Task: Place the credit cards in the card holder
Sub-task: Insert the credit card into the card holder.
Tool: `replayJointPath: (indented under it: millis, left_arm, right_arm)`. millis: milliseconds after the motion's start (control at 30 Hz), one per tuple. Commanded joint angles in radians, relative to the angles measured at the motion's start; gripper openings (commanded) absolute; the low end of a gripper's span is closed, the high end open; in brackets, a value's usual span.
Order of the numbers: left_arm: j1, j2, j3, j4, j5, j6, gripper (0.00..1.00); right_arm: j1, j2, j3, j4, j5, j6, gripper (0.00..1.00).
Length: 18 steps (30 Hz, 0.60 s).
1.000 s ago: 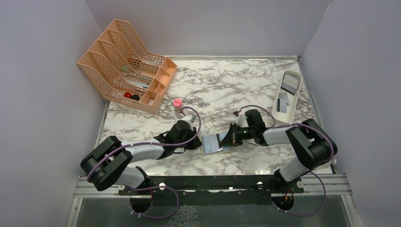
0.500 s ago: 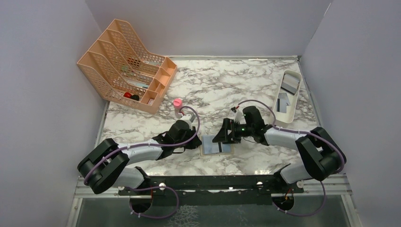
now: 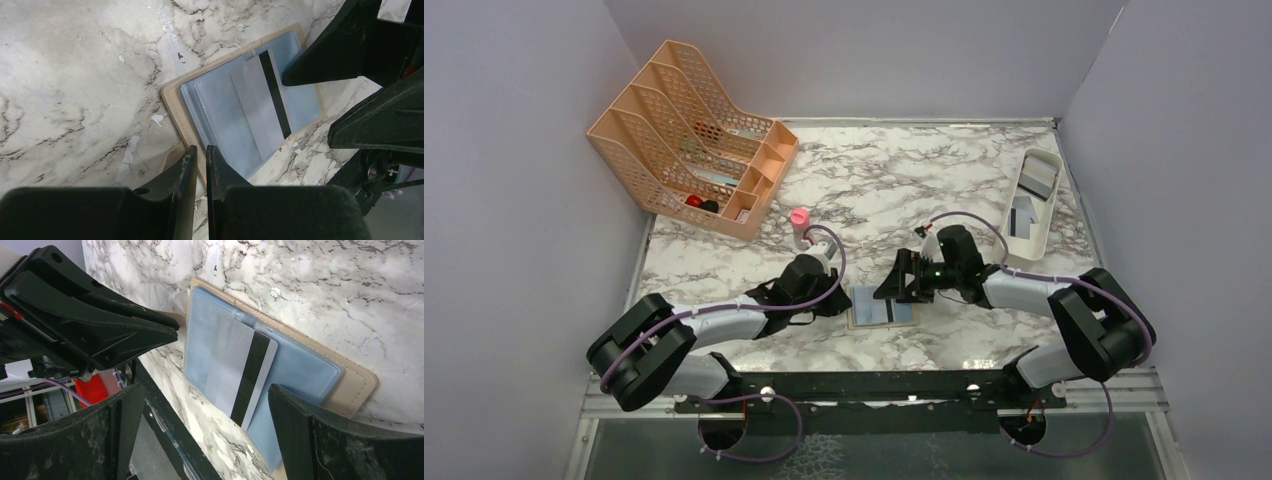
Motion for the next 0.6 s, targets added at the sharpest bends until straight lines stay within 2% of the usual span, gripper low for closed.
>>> replayJointPath:
  millis: [0, 567]
  left_arm:
    - [0.002, 0.007, -0.009, 0.047, 0.035, -0.010, 0.16]
    - [0.002, 0.058, -0.009, 0.087, 0.063, -0.025, 0.16]
  right_arm:
    - [0.039, 0.037, -0.035, 0.004, 0.075, 0.036, 1.00]
    - [0.165, 0.133, 0.036, 0.125, 0.095, 0.147, 1.00]
